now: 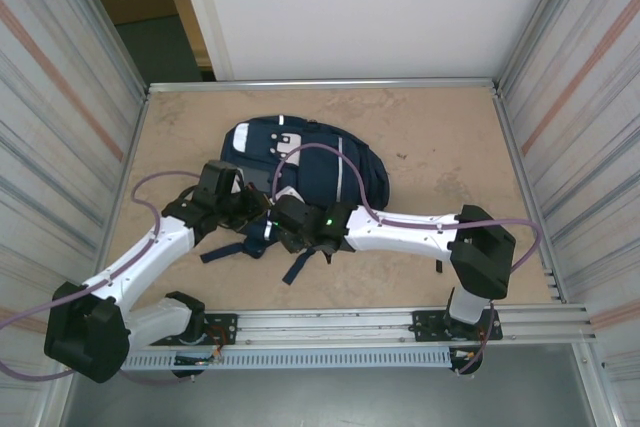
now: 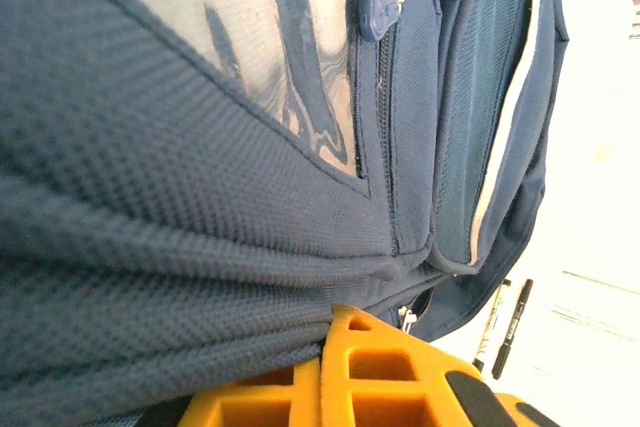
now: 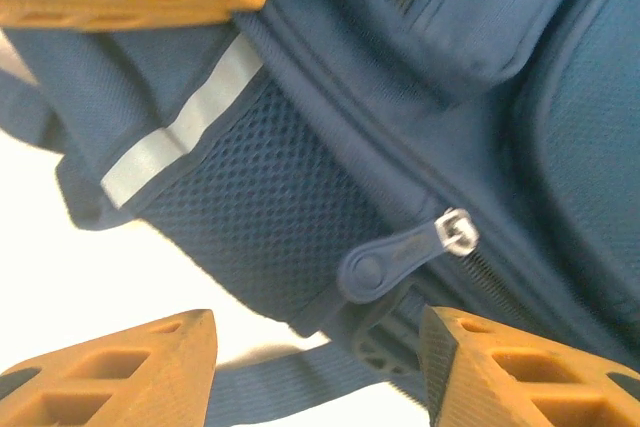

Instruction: Pack the student bag

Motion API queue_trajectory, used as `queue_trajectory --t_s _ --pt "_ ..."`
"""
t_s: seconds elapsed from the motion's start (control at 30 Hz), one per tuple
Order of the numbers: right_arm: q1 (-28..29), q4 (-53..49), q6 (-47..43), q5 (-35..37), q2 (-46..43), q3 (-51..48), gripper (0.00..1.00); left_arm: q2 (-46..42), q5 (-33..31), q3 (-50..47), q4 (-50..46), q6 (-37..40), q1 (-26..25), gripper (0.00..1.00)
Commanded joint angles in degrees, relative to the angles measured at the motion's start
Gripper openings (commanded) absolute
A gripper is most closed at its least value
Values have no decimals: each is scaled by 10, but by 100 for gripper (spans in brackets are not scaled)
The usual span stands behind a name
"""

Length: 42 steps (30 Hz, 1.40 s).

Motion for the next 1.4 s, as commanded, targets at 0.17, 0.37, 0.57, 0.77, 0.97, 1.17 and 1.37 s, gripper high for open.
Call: queue_trajectory --t_s 0.17,0.37,0.57,0.77,0.97,1.17,1.37 --pt "0 -44 -64 103 46 47 54 -16 70 17 36 5 -4 0" --pt "-5 -43 -58 102 46 51 29 -12 73 17 30 17 -1 0" --pt "-15 -45 -32 88 17 32 9 -10 70 18 24 27 3 0" --pt "-65 -38 15 7 -51 -6 2 -6 58 16 11 50 8 0" --pt "-175 17 84 -214 -122 -80 0 -10 56 7 -8 69 33 0" --pt "-284 58 128 -377 -177 -166 0 -12 41 -1 -10 81 53 0" --pt "-392 45 117 -450 -231 -230 0 10 41 -3 -4 94 83 0"
